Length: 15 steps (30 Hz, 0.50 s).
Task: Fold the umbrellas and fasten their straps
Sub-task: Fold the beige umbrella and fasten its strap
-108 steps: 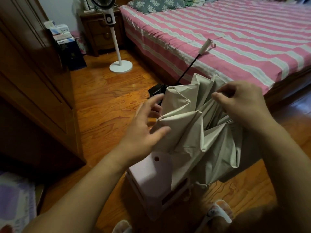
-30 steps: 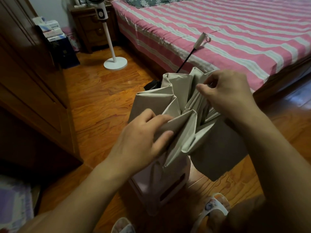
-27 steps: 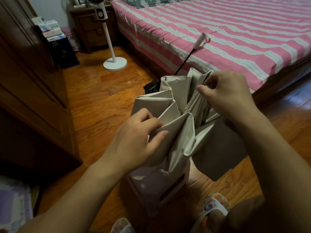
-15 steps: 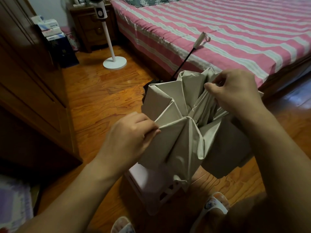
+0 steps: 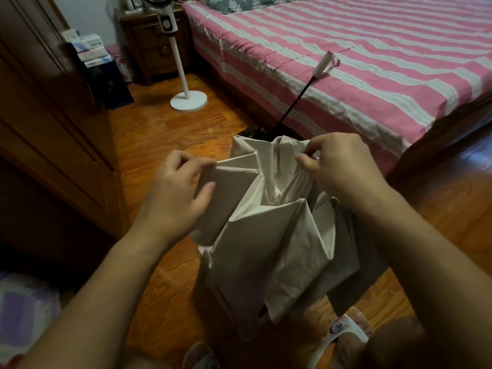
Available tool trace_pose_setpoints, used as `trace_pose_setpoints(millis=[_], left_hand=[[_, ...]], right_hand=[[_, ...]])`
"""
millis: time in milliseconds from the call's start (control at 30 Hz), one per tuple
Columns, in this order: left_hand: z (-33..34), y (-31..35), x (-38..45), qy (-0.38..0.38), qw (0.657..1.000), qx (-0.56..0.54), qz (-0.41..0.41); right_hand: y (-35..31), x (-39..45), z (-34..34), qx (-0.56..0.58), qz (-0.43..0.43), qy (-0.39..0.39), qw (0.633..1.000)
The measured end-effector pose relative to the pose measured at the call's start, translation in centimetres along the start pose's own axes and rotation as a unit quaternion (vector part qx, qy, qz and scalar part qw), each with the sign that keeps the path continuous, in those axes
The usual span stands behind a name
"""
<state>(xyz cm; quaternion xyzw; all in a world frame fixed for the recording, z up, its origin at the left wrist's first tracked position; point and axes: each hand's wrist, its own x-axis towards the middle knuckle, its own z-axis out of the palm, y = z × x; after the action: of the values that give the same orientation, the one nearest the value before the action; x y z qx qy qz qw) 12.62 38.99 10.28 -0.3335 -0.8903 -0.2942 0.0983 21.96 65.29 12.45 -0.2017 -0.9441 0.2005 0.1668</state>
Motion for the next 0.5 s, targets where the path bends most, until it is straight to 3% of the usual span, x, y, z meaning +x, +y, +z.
trace_pose_setpoints(millis=[167, 233, 367, 500], left_hand=[[-0.3, 1.6, -1.6, -0.162, 0.976, -0.118, 0.083], [0.2, 1.5, -1.7, -0.152, 0.981, -0.085, 0.086], [0.8, 1.3, -1.0, -0.050, 0.995, -0.083, 0.035], [1.0, 0.7, -0.5, -0.072, 0.990, -0.107, 0.059]], right_hand=[[0.1, 0.2, 0.1, -0.003, 0.013, 0.015, 1.000], [0.1, 0.3, 0.2, 0.001, 0.018, 0.010, 1.000], [-0.1, 0.3, 0.2, 0.011, 0.018, 0.000, 1.000], [0.0, 0.3, 0.1, 0.013, 0.010, 0.003, 1.000]])
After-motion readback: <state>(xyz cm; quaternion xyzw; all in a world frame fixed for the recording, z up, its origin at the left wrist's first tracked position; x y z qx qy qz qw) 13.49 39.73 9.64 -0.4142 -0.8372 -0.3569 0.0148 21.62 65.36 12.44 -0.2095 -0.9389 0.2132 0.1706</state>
